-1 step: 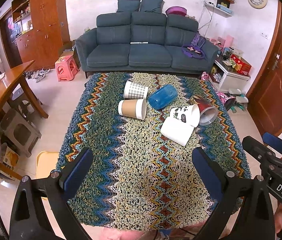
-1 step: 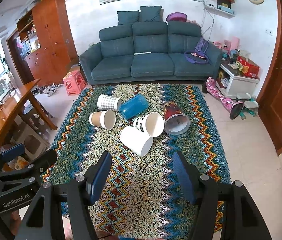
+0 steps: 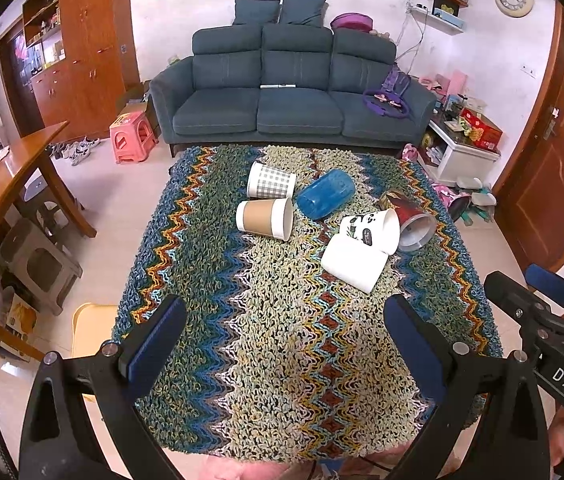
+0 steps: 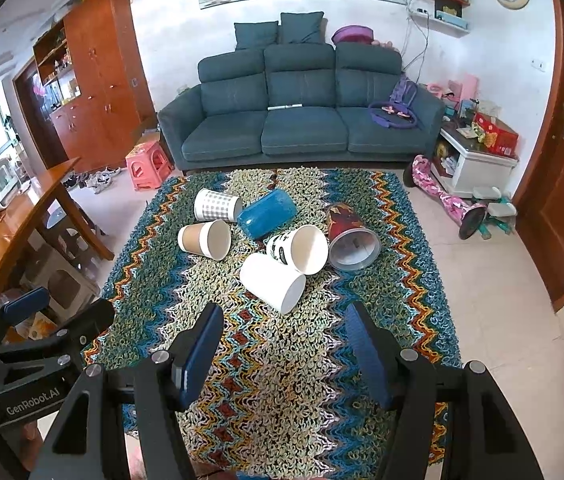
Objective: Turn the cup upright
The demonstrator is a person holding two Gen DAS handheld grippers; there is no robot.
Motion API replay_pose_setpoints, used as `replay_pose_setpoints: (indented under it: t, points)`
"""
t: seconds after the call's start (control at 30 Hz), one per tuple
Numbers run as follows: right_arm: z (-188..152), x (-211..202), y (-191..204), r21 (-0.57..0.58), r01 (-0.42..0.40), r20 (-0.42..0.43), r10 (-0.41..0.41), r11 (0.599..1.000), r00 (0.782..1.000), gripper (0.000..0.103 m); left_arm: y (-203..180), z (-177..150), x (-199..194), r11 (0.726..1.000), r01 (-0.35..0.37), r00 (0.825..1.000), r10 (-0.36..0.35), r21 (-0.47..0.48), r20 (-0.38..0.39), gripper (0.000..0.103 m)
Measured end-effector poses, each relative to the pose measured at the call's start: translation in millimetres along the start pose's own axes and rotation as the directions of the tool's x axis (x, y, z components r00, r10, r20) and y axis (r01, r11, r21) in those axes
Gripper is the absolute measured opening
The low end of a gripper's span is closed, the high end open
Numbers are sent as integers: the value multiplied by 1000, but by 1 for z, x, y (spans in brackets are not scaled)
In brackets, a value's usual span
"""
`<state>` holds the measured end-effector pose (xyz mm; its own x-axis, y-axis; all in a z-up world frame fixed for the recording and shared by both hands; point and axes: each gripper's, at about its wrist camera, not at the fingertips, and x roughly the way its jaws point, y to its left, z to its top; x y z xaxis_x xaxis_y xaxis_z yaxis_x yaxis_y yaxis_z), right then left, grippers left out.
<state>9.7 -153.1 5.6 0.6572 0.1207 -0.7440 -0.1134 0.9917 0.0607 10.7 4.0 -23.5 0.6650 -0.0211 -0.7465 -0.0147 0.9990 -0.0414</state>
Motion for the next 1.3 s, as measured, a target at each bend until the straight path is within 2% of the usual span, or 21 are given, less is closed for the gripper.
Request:
replay_pose_setpoints:
  t: [0.37,0.67,0.83,0.93,1.03,1.1,1.13,1.3]
  points:
    - [5,19,7,-14,26,-27,-26,1000,999,65,8,16,16,998,-19,1000,19,56,-3,100]
    - [5,46,10,-20,53,-68,-54,998,996,65,29,31,48,985,-38,999,41,168,-19,100]
    - [2,64,12,-23,60,-99,-62,998,993,64,41,41,72,970,-41,998,50,242,-31,100]
    - [2,74,13,-27,63,-119,-66,998,991,64,44,46,88,950,-44,998,55,311,-29,100]
    - [1,83,13,-28,63,-134,-66,998,989,64,40,51,103,909,-56,998,63,412,-5,99]
    - [1,89,14,-29,65,-142,-69,997,987,65,36,52,113,870,-66,998,69,489,13,99]
    - [1,91,14,-29,66,-146,-69,997,987,65,33,53,118,846,-68,997,69,529,19,99]
    - [-1,103,17,-32,68,-168,-72,997,983,64,19,47,151,690,-60,997,78,721,9,99]
